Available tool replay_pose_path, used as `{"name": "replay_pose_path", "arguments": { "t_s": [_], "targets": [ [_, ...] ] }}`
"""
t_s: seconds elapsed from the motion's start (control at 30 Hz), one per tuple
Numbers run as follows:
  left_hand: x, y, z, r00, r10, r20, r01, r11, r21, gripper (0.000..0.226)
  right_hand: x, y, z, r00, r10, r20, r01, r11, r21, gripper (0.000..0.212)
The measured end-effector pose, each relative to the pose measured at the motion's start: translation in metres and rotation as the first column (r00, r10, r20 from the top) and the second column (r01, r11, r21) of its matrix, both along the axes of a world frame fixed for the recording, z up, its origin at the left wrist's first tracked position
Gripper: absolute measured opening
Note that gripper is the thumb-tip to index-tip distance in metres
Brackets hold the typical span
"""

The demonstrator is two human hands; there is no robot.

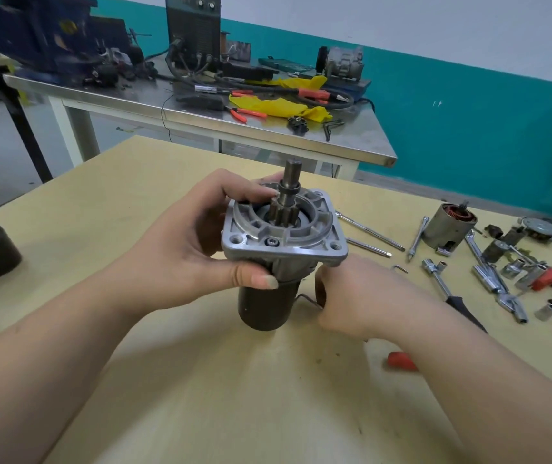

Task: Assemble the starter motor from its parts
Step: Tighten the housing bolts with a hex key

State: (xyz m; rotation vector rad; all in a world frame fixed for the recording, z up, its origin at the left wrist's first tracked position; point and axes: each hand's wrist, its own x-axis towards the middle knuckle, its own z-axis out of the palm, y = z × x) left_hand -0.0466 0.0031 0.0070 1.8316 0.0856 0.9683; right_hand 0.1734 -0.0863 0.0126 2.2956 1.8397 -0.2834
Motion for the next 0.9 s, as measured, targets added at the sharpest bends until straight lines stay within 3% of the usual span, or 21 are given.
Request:
{"name": "replay_pose_path", "arguments": {
  "t_s": [0.07,0.13,0.17,0.2,0.27,0.3,0.33,0.47,0.9],
  "targets": [
    [-0.003,0.002,0.001,1.000,-0.015,-0.022,0.015,1.000,0.011,0.058,0.013,0.001,0.015,0.985,-0.072,-0.154,0.086,0.992,0.089,0.008],
    [-0.002,0.001,-0.001,0.999,-0.013,-0.034,0.014,1.000,0.023,0.063,0.032,-0.001,0.037,0.908,-0.049,-0.417,0.212,0.911,0.354,0.016],
    [0.000,0.000,-0.002,0.999,-0.002,-0.033,0.003,1.000,0.030,0.068,0.038,-0.006,0.051,0.803,0.067,-0.592,0.301,0.812,0.500,0.022],
    [0.003,-0.002,-0.004,0.999,0.015,-0.029,-0.014,0.999,0.038,0.072,0.041,-0.014,0.064,0.640,0.269,-0.720,0.386,0.697,0.604,0.027],
    [0.009,-0.006,-0.007,0.999,0.043,-0.005,-0.043,0.998,0.042,0.075,0.031,-0.028,0.081,0.276,0.648,-0.710,0.424,0.580,0.695,0.024],
    [0.011,-0.007,-0.007,0.999,0.048,0.006,-0.048,0.998,0.036,0.074,0.019,-0.033,0.085,0.177,0.730,-0.660,0.390,0.564,0.728,0.020],
    [0.012,-0.008,-0.007,0.999,0.047,0.009,-0.047,0.998,0.029,0.074,0.006,-0.036,0.086,0.143,0.770,-0.622,0.344,0.551,0.760,0.017],
    [0.011,-0.008,-0.006,0.999,0.021,0.027,-0.021,1.000,0.001,0.074,-0.035,-0.034,0.076,0.261,0.807,-0.529,0.214,0.486,0.847,0.013],
    [0.010,-0.008,-0.005,0.999,-0.013,0.043,0.013,1.000,0.013,0.068,-0.043,-0.027,0.066,0.346,0.777,-0.526,0.195,0.489,0.850,0.015]
  ]
}}
